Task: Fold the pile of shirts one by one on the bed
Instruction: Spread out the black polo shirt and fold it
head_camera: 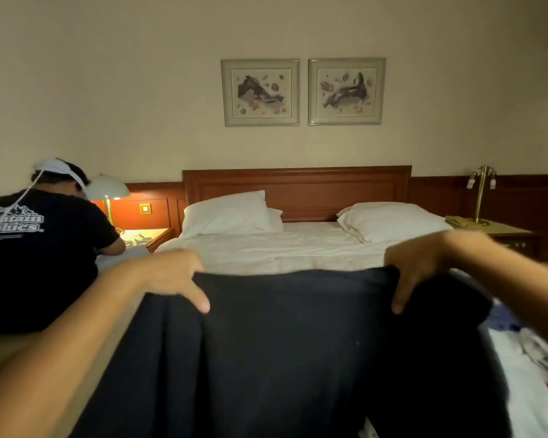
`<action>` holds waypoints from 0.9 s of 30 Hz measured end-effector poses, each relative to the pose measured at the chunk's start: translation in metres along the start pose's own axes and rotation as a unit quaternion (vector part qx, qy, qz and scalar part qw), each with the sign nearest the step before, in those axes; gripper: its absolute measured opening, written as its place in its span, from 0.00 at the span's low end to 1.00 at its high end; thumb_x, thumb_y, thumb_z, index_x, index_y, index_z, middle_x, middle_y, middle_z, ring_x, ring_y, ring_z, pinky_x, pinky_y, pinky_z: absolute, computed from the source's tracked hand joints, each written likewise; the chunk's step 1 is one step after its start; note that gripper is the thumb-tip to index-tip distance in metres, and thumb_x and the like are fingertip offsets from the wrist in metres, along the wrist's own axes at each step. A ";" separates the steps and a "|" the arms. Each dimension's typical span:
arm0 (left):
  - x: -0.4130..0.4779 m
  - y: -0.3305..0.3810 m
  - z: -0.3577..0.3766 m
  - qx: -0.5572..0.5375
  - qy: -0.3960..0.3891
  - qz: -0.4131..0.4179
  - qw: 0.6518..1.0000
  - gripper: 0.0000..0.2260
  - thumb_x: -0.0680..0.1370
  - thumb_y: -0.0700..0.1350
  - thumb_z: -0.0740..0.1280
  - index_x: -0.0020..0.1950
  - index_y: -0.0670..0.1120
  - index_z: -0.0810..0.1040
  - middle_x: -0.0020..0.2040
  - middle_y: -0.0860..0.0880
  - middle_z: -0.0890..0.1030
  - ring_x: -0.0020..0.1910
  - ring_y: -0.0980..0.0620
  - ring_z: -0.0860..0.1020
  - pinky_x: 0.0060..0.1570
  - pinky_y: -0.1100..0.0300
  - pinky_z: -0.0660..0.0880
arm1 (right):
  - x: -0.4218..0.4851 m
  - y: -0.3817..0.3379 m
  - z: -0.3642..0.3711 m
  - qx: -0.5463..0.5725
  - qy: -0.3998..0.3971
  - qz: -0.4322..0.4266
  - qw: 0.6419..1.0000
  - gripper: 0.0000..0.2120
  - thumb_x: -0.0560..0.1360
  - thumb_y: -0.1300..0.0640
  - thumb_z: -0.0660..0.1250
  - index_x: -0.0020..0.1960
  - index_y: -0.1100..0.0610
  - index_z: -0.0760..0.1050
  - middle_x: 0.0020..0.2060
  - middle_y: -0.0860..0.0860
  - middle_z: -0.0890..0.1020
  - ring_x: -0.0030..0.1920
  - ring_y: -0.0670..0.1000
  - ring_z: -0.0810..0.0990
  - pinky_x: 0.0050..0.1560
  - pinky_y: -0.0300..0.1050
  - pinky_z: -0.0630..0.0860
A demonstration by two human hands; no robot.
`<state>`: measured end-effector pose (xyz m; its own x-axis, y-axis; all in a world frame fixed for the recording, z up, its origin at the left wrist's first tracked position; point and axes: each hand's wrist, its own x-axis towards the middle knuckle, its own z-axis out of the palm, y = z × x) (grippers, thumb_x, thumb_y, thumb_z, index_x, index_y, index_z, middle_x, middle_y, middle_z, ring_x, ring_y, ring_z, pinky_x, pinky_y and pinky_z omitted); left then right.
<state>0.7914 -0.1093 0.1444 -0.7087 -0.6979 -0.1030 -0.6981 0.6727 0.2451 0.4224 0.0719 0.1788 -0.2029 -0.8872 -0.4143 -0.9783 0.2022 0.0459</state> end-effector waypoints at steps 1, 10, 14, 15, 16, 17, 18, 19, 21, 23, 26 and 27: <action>0.020 -0.006 0.011 0.039 -0.028 -0.022 0.999 0.16 0.63 0.64 0.77 0.40 0.53 0.83 0.34 0.56 0.81 0.36 0.56 0.79 0.36 0.61 0.75 | 0.026 0.001 0.003 -0.027 -0.006 0.029 0.999 0.18 0.65 0.40 0.78 0.49 0.48 0.81 0.45 0.44 0.85 0.48 0.46 0.83 0.57 0.44 0.79; 0.123 0.004 -0.133 0.072 0.438 -0.041 0.895 0.13 0.74 0.54 0.74 0.53 0.47 0.85 0.47 0.39 0.83 0.45 0.41 0.79 0.42 0.54 0.72 | 0.086 0.021 -0.132 -0.144 0.557 0.086 0.814 0.12 0.77 0.59 0.66 0.60 0.58 0.78 0.55 0.60 0.77 0.50 0.64 0.80 0.45 0.52 0.75; 0.116 0.021 -0.179 0.156 0.578 -0.042 0.800 0.10 0.79 0.51 0.70 0.56 0.49 0.85 0.45 0.41 0.82 0.43 0.40 0.77 0.38 0.54 0.68 | 0.056 0.025 -0.172 -0.159 0.641 0.082 0.746 0.12 0.77 0.60 0.69 0.59 0.60 0.77 0.55 0.61 0.74 0.46 0.66 0.79 0.42 0.55 0.75; 0.113 0.021 -0.175 0.176 0.590 -0.040 0.787 0.10 0.79 0.50 0.69 0.57 0.49 0.85 0.44 0.42 0.82 0.42 0.42 0.77 0.38 0.54 0.68 | 0.053 0.025 -0.169 -0.157 0.650 0.078 0.739 0.13 0.75 0.60 0.70 0.59 0.60 0.77 0.55 0.61 0.74 0.48 0.65 0.78 0.42 0.55 0.74; 0.110 0.018 -0.165 0.193 0.589 -0.035 0.784 0.09 0.80 0.49 0.68 0.57 0.49 0.85 0.45 0.43 0.82 0.43 0.42 0.78 0.38 0.54 0.68 | 0.052 0.024 -0.161 -0.157 0.650 0.072 0.740 0.14 0.75 0.60 0.71 0.60 0.59 0.77 0.55 0.61 0.74 0.51 0.65 0.76 0.44 0.55 0.74; 0.106 0.014 -0.147 0.210 0.572 -0.024 0.793 0.09 0.80 0.49 0.67 0.57 0.49 0.84 0.45 0.43 0.83 0.44 0.42 0.79 0.38 0.54 0.70 | 0.053 0.024 -0.147 -0.163 0.640 0.064 0.748 0.16 0.74 0.60 0.71 0.61 0.58 0.76 0.55 0.60 0.75 0.55 0.64 0.74 0.47 0.56 0.73; 0.102 0.009 -0.124 0.232 0.538 -0.014 0.810 0.09 0.80 0.49 0.67 0.57 0.50 0.84 0.46 0.44 0.82 0.46 0.41 0.80 0.40 0.53 0.72 | 0.056 0.023 -0.127 -0.172 0.621 0.051 0.763 0.16 0.75 0.60 0.70 0.62 0.56 0.76 0.56 0.59 0.75 0.57 0.62 0.73 0.51 0.56 0.72; 0.098 0.002 -0.096 0.256 0.487 -0.013 0.835 0.09 0.80 0.49 0.66 0.57 0.50 0.83 0.47 0.45 0.82 0.47 0.41 0.80 0.41 0.53 0.75 | 0.062 0.022 -0.101 -0.175 0.595 0.033 0.784 0.16 0.76 0.59 0.68 0.63 0.54 0.75 0.57 0.58 0.76 0.58 0.61 0.73 0.54 0.56 0.71; 0.089 -0.013 -0.028 0.274 0.356 -0.031 0.893 0.09 0.80 0.49 0.66 0.58 0.49 0.80 0.50 0.46 0.81 0.50 0.41 0.81 0.44 0.53 0.77 | 0.075 0.019 -0.037 -0.147 0.512 0.002 0.846 0.18 0.77 0.61 0.63 0.65 0.49 0.74 0.59 0.55 0.79 0.57 0.59 0.77 0.56 0.53 0.72; 0.075 -0.030 0.053 0.213 0.238 -0.059 0.946 0.08 0.81 0.49 0.64 0.57 0.47 0.75 0.53 0.44 0.81 0.51 0.41 0.81 0.48 0.50 0.78 | 0.088 0.011 0.042 -0.104 0.395 -0.015 0.913 0.23 0.78 0.64 0.59 0.68 0.45 0.71 0.62 0.53 0.78 0.56 0.58 0.79 0.54 0.51 0.74; 0.049 -0.051 0.173 0.207 0.125 -0.083 0.967 0.11 0.83 0.45 0.58 0.63 0.45 0.73 0.59 0.44 0.79 0.57 0.41 0.79 0.55 0.50 0.76 | 0.105 -0.003 0.161 -0.066 0.240 -0.035 0.968 0.25 0.78 0.63 0.57 0.72 0.43 0.67 0.66 0.52 0.75 0.60 0.56 0.78 0.57 0.49 0.74; 0.039 -0.056 0.209 0.226 0.086 -0.085 0.967 0.12 0.83 0.43 0.57 0.66 0.44 0.72 0.61 0.44 0.78 0.59 0.42 0.79 0.57 0.50 0.75 | 0.107 -0.007 0.196 -0.054 0.202 -0.042 0.977 0.27 0.78 0.63 0.57 0.72 0.41 0.66 0.67 0.51 0.75 0.62 0.55 0.77 0.60 0.48 0.73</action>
<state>0.7816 -0.1231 -0.0746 -0.5802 -0.8118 0.0657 -0.8032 0.5570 -0.2113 0.4158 0.0566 -0.0443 -0.1013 -0.9944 -0.0294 -0.9866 0.0966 0.1318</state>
